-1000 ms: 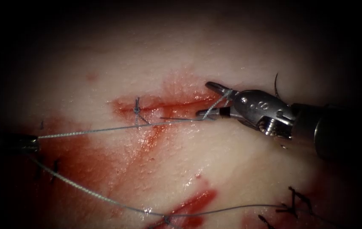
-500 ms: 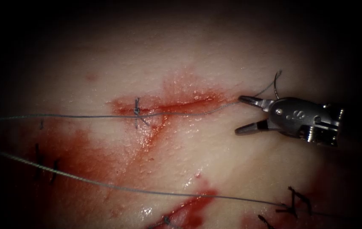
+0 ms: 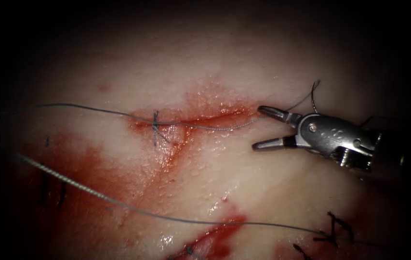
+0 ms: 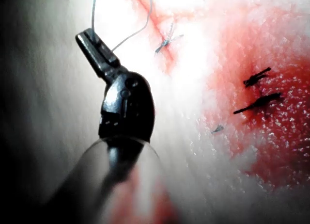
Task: Wound Closure
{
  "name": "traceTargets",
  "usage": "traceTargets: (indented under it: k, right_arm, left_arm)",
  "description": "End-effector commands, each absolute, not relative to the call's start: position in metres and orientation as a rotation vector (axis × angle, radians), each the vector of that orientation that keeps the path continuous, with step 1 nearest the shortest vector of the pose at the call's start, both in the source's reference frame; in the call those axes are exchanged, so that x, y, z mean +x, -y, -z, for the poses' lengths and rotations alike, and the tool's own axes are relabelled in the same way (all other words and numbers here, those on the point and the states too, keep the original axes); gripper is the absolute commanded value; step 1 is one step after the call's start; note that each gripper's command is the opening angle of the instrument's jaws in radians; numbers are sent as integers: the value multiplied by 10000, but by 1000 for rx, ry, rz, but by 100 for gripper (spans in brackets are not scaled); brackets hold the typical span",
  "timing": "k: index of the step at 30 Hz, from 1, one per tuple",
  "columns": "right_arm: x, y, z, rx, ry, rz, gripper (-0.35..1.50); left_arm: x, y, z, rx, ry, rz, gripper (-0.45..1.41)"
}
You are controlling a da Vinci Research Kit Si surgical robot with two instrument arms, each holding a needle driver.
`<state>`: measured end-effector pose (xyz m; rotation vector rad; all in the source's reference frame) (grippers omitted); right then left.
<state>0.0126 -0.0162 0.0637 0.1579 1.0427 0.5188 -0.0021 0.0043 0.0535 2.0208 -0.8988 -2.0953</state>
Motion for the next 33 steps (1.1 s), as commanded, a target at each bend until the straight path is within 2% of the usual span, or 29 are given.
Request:
traceTargets:
  k: [1, 5, 13, 19, 24, 32, 33]
  right_arm:
    - [133, 160, -643, 159, -1027, -511, 3]
    - [120, 152, -640, 114, -1001, -542, 0]
    - [103, 148, -638, 87, -1001, -559, 0]
    - [105, 154, -639, 92, -986, -551, 15]
    - [102, 154, -638, 97, -982, -547, 17]
    - [96, 156, -638, 112, -974, -549, 15]
    - [96, 156, -638, 112, -974, -549, 15]
  left_arm:
    - [-22, -55, -539, 2032, 1004, 2091, -45]
    - [-24, -63, -543, 1912, 1201, 2101, -45]
    - [-43, -87, -551, 1893, 1185, 2114, -45]
    - [-60, -52, -566, 2029, 735, 2255, -45]
    - [-84, -3, -590, 2020, 426, 2361, -45]
    - [-88, 47, -642, 1953, 99, 2546, -45]
    - [-85, 50, -649, 1948, 61, 2592, -23]
